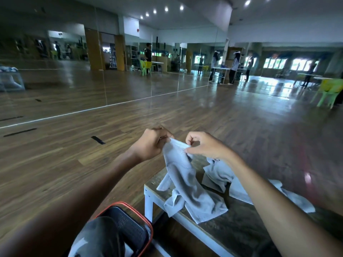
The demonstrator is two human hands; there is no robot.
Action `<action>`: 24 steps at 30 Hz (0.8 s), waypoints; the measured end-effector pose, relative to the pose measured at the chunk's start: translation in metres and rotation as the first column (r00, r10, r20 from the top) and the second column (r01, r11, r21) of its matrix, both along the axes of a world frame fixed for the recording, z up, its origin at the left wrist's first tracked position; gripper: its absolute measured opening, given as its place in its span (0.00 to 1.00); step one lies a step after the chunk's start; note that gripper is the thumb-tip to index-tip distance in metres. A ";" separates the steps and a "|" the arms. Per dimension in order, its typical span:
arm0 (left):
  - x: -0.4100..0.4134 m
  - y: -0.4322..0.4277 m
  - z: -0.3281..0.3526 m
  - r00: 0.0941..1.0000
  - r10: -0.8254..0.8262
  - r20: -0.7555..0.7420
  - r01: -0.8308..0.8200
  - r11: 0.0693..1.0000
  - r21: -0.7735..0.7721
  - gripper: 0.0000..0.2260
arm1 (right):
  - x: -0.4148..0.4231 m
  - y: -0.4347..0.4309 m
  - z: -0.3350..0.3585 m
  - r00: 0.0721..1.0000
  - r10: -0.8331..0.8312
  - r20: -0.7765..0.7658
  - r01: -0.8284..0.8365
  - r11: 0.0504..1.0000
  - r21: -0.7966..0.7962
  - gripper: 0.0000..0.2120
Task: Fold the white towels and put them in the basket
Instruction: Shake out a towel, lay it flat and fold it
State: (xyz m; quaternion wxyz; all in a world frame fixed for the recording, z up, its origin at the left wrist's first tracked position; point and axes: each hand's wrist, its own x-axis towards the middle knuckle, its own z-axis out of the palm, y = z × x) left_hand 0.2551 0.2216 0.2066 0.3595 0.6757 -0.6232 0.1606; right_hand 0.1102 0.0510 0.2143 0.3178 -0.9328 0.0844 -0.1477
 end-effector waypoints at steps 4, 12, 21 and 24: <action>-0.005 -0.010 0.020 0.998 -0.042 0.049 0.042 0.999 -0.007 0.07 | -0.016 -0.014 0.026 0.998 -0.014 -0.068 0.004 0.988 -0.153 0.10; -0.031 -0.042 0.053 0.989 -0.134 0.065 0.132 0.991 0.033 0.07 | -0.077 -0.038 0.056 0.933 -0.253 -0.255 0.084 0.843 -0.531 0.11; -0.076 -0.076 0.074 0.957 -0.279 0.073 0.278 0.960 0.031 0.09 | -0.170 -0.053 0.078 0.878 -0.452 -0.158 0.294 0.770 -0.566 0.09; -0.089 -0.089 0.084 0.951 -0.302 0.071 0.299 0.953 0.049 0.11 | -0.199 -0.058 0.086 0.849 -0.517 -0.112 0.354 0.713 -0.605 0.06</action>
